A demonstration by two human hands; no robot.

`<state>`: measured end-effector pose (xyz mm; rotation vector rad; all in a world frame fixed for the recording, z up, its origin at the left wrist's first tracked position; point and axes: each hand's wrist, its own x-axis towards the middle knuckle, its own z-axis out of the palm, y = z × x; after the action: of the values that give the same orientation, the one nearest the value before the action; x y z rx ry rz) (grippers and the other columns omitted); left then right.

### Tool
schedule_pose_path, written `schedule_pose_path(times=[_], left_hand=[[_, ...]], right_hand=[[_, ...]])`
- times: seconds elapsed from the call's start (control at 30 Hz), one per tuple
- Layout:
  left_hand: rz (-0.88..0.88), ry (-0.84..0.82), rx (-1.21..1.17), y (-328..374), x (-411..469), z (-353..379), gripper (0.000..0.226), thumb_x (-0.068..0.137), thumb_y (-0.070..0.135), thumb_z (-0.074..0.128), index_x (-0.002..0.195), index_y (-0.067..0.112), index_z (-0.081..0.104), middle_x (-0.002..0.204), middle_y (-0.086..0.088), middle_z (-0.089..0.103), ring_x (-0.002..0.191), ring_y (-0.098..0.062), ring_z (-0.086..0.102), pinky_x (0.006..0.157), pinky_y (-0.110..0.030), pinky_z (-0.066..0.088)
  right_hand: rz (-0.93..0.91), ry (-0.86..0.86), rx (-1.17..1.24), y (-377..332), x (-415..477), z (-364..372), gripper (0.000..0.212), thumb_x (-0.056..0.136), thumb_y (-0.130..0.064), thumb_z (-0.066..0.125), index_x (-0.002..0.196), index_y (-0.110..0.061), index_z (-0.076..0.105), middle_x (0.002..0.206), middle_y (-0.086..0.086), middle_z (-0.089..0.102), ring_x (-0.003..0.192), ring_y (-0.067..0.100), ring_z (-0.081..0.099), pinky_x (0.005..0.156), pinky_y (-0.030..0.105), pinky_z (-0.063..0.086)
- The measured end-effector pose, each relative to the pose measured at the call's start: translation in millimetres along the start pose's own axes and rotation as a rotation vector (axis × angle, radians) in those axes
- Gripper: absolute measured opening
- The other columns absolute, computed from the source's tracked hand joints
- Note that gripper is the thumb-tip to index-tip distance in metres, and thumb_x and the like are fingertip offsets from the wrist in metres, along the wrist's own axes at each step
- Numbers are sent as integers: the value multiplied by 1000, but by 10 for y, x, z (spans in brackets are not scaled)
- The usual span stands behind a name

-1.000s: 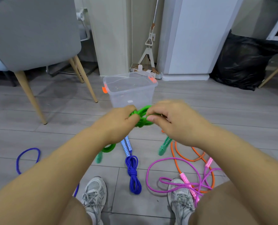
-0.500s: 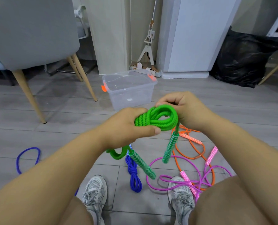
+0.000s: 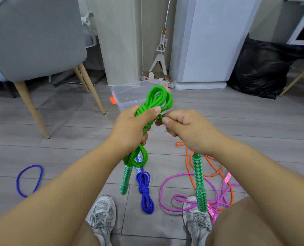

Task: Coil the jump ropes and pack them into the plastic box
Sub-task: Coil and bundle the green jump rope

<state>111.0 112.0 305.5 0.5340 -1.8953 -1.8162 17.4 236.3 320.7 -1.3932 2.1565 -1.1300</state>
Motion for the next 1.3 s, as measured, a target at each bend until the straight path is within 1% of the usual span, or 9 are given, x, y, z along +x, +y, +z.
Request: schedule_pose_path(times=[0.33, 0.37, 0.4, 0.5, 0.57, 0.77, 0.93, 1.1, 1.3], left_hand=[[27, -48, 52, -4, -64, 25, 36, 97, 45, 34, 86, 18, 55, 66, 7, 43, 56, -19, 55, 61, -30, 45], [30, -68, 52, 1, -65, 38, 42, 99, 45, 27, 98, 20, 60, 75, -3, 67, 70, -20, 65, 71, -29, 47], [36, -110, 44, -5, -56, 45, 51, 100, 44, 20, 112, 14, 58, 103, 13, 51, 89, -16, 66, 76, -24, 48], [24, -292, -10, -23, -42, 33, 55, 101, 37, 8, 120, 11, 52, 94, 15, 64, 91, -1, 61, 64, -11, 48], [-20, -341, -76, -33, -27, 1, 45, 102, 34, 14, 113, 17, 53, 73, 14, 71, 66, 1, 65, 61, -15, 49], [-41, -336, -189, -113, 28, -55, 24, 69, 17, 38, 90, 5, 42, 87, -15, 45, 69, -11, 49, 61, -18, 45], [-46, -395, 55, -79, 23, -98, 76, 41, 23, 53, 113, 6, 39, 93, -12, 51, 83, -18, 48, 72, -29, 40], [-6, -359, 369, -58, 20, -126, 76, 52, 26, 59, 124, 31, 38, 113, -13, 47, 92, -20, 47, 79, -39, 46], [101, -339, 311, -56, -39, -135, 68, 79, -2, 67, 134, 26, 38, 96, -3, 59, 73, 1, 56, 65, -16, 49]], right_hand=[[1, 155, 38, -41, -7, 121, 38, 93, -33, 52, 56, -25, 47, 39, -18, 43, 44, 0, 43, 45, 11, 32], [14, 186, 28, -49, 2, 130, 41, 93, -34, 52, 54, -25, 45, 38, -20, 44, 43, -2, 45, 45, 10, 32], [29, 203, 26, -53, 12, 137, 42, 93, -34, 52, 53, -25, 44, 37, -21, 44, 43, -3, 45, 45, 10, 32], [62, 194, 78, -40, 44, 137, 38, 93, -34, 53, 56, -26, 48, 36, -19, 44, 41, -2, 43, 44, 11, 30], [62, 181, 120, -21, 64, 134, 34, 92, -33, 53, 60, -26, 52, 38, -18, 44, 42, 0, 41, 45, 12, 29], [75, 170, 234, 34, 80, 141, 26, 89, -35, 58, 66, -25, 58, 44, -15, 44, 40, 0, 37, 46, 14, 26], [51, 199, 218, 17, 71, 144, 20, 90, -32, 56, 71, -24, 56, 57, -8, 52, 43, -2, 46, 50, 13, 31], [34, 246, 230, 27, 82, 162, 14, 91, -31, 56, 79, -24, 56, 58, -9, 53, 47, -2, 47, 56, 18, 33], [29, 276, 268, 10, 84, 146, 14, 91, -30, 55, 77, -27, 56, 59, -8, 52, 46, -3, 47, 56, 16, 33]])
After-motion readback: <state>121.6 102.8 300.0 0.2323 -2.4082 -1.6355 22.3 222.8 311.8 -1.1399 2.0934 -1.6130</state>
